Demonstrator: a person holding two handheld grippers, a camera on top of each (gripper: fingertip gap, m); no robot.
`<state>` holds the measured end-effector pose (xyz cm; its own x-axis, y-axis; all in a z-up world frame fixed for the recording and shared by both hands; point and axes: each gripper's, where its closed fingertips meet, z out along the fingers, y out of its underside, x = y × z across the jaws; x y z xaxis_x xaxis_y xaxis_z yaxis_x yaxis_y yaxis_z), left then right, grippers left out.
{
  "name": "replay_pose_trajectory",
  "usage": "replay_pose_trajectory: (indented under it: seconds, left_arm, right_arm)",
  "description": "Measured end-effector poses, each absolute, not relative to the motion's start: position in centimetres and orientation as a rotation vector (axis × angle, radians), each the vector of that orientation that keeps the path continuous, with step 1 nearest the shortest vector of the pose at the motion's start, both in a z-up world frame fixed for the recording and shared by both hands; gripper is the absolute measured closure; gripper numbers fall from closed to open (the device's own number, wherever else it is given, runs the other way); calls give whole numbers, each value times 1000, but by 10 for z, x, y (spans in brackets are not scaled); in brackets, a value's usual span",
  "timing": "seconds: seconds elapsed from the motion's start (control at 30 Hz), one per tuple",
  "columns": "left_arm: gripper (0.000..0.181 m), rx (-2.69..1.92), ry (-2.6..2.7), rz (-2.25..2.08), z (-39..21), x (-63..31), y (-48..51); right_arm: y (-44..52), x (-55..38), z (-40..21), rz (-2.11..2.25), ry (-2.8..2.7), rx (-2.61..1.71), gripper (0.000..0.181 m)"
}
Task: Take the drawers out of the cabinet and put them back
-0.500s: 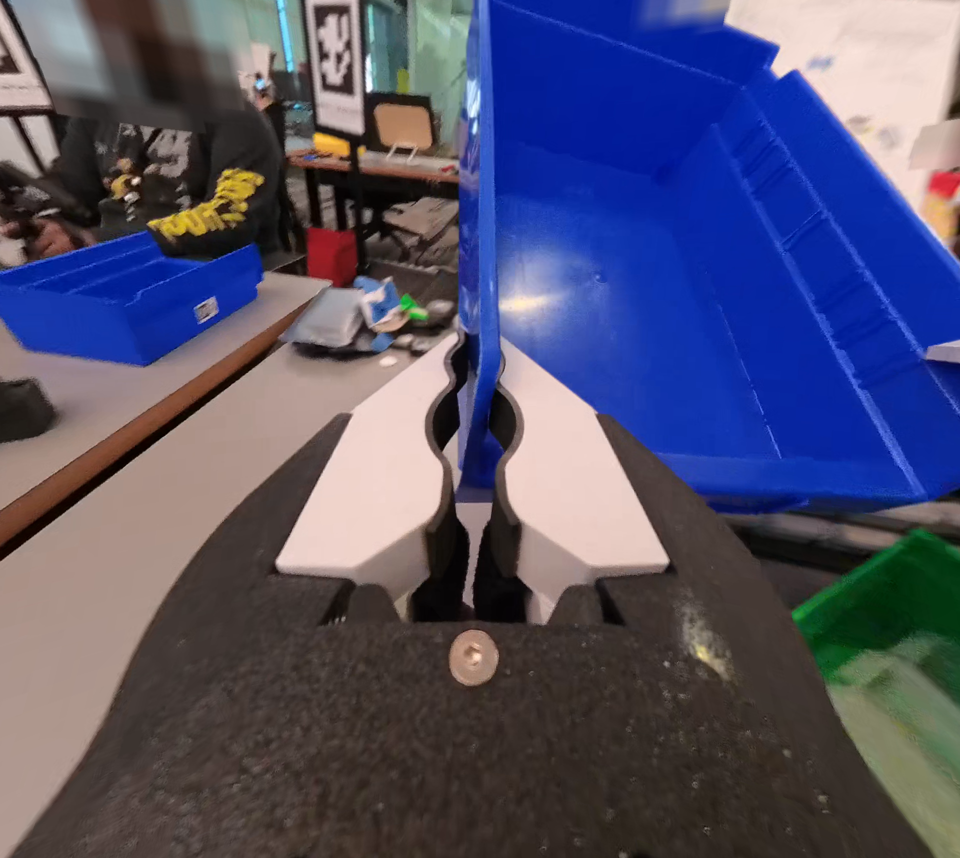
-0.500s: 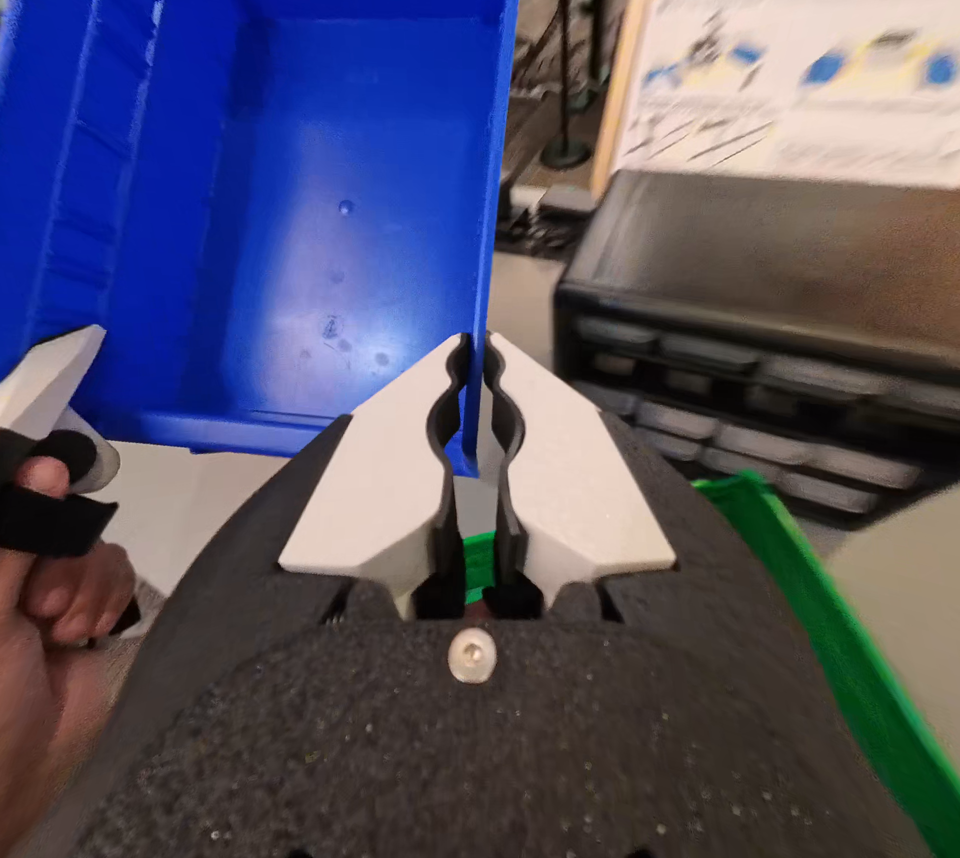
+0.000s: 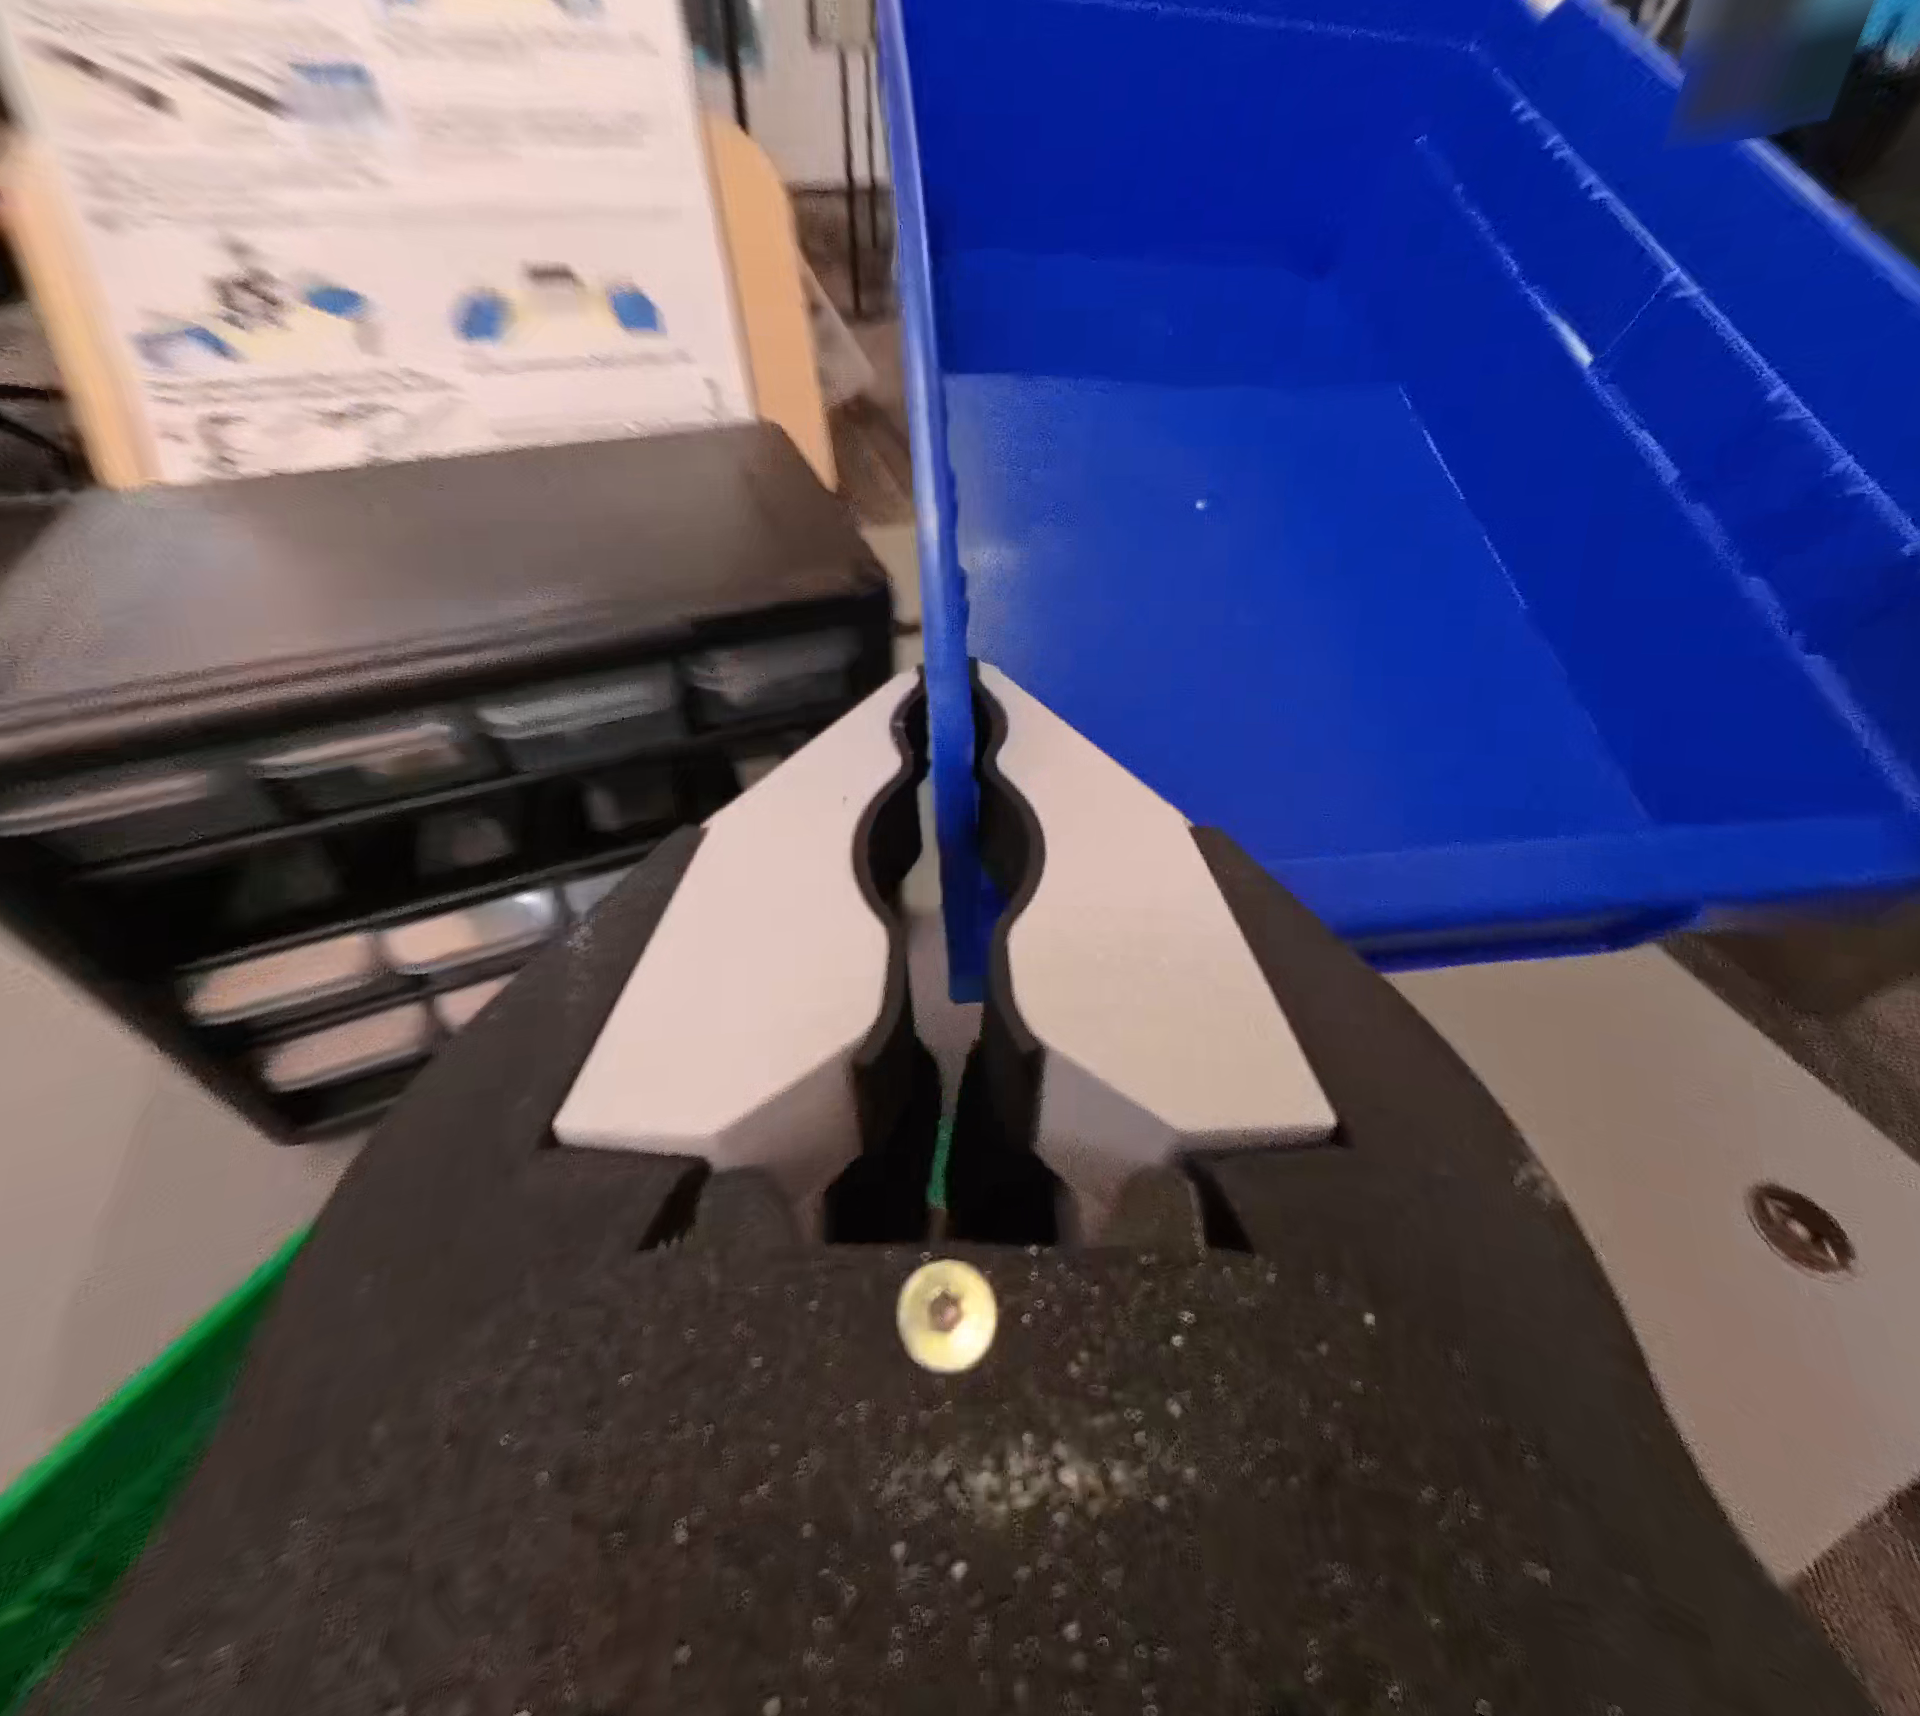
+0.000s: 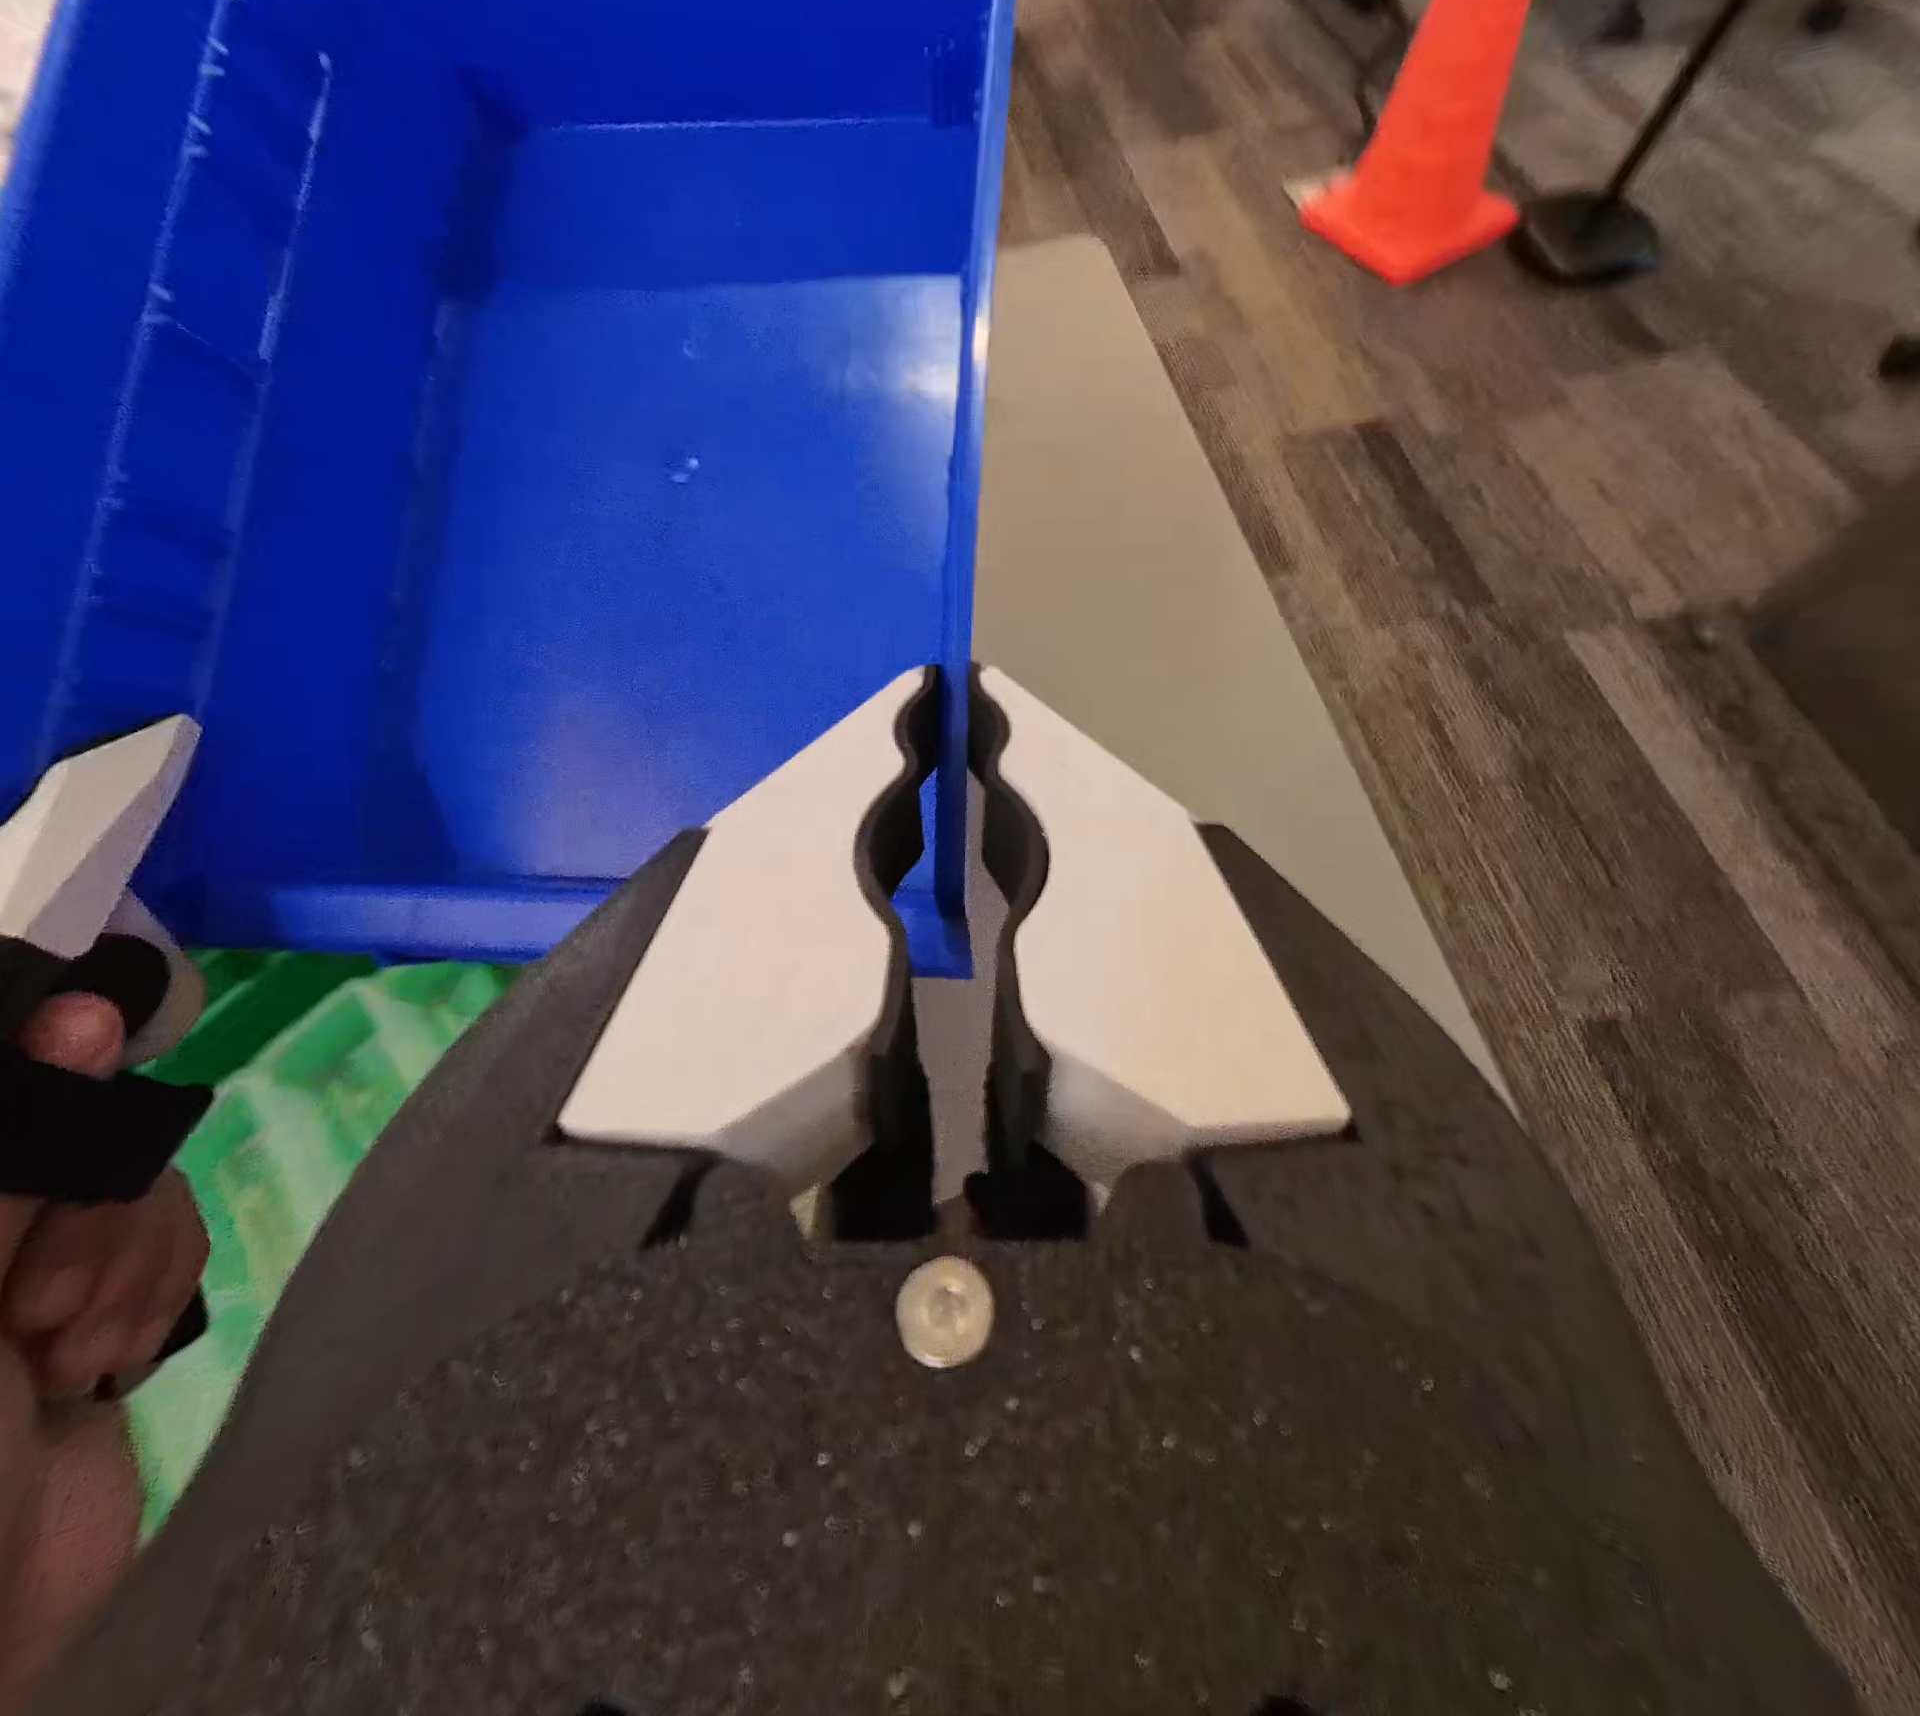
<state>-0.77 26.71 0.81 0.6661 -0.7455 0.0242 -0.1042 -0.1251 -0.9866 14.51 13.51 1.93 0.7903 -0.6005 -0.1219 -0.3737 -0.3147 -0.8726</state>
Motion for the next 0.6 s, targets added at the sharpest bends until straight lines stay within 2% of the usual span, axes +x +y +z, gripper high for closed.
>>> replay_pose_trajectory:
  seconds: [0.17,0.33,0.47,0.6]
  left_arm:
    - [180,-1801,882,-495,-58,63,260]
    - [180,-1946,965,-409,-110,93,243]
    - [174,-2084,828,-480,-137,97,233]
    - [178,-2083,745,-430,-161,90,240]
  right_arm:
    - [136,217,-49,-179,848,-2073,179]
    - [142,257,-103,-100,862,-2239,179]
    - [151,268,-124,-62,820,-2277,178]
    - [159,262,-136,-101,755,-2313,178]
